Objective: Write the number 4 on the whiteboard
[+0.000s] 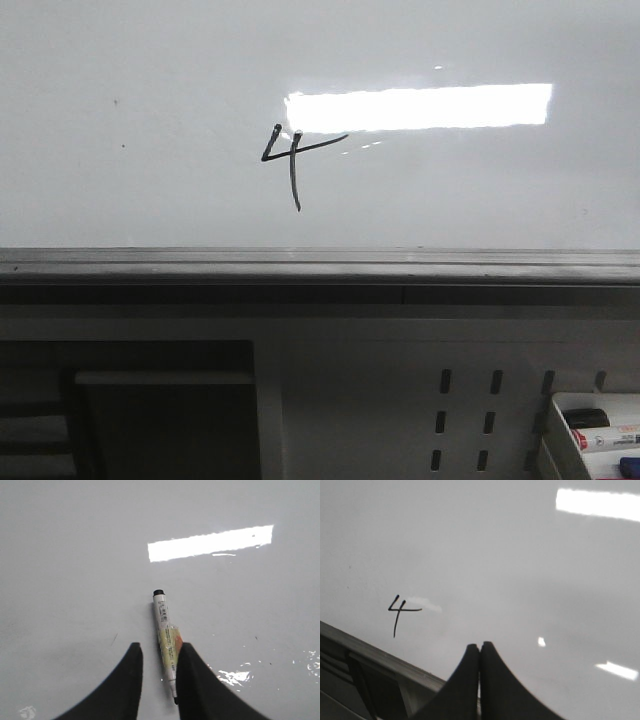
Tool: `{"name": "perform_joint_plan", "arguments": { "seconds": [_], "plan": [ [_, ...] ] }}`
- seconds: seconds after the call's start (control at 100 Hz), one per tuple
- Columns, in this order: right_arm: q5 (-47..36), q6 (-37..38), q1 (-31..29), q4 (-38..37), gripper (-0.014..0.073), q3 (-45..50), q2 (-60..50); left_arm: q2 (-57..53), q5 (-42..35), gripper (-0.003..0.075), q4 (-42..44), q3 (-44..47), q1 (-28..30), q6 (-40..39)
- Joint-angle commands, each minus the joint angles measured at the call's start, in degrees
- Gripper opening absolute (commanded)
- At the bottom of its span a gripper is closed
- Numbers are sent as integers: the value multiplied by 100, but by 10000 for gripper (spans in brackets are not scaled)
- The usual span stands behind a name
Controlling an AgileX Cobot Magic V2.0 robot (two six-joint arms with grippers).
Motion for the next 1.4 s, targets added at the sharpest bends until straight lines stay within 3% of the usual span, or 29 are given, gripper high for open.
{"name": "perform_joint_plan", "arguments": {
  "seconds": [0.0, 0.06, 0.5, 0.82, 1.05, 1.23, 1.39],
  "plan": [
    [-1028, -11, -25, -115, -64, 167, -54, -133, -855, 30, -126, 184, 9, -54],
    [-999, -11, -25, -115, -64, 317, -54, -177, -855, -22, -126, 405, 9, -54],
    [-921, -11, -25, -115, -64, 745, -43, -177, -966, -20, -109, 1613, 9, -54],
    [-921, -11, -25, -115, -64, 745, -35, -1202, -1493, -20, -139, 2364, 294, -54],
    [-911, -11, -25, -115, -64, 745, -35, -1567, -1648, -20, -7, 2365, 284, -54],
    [-913, -11, -25, -115, -64, 745, -30, -1567, -1648, -20, 1067, 2365, 274, -1210],
    [-913, -11, -25, -115, -64, 745, -30, -1567, -1648, -20, 978, 2365, 274, -1210]
  ]
}}
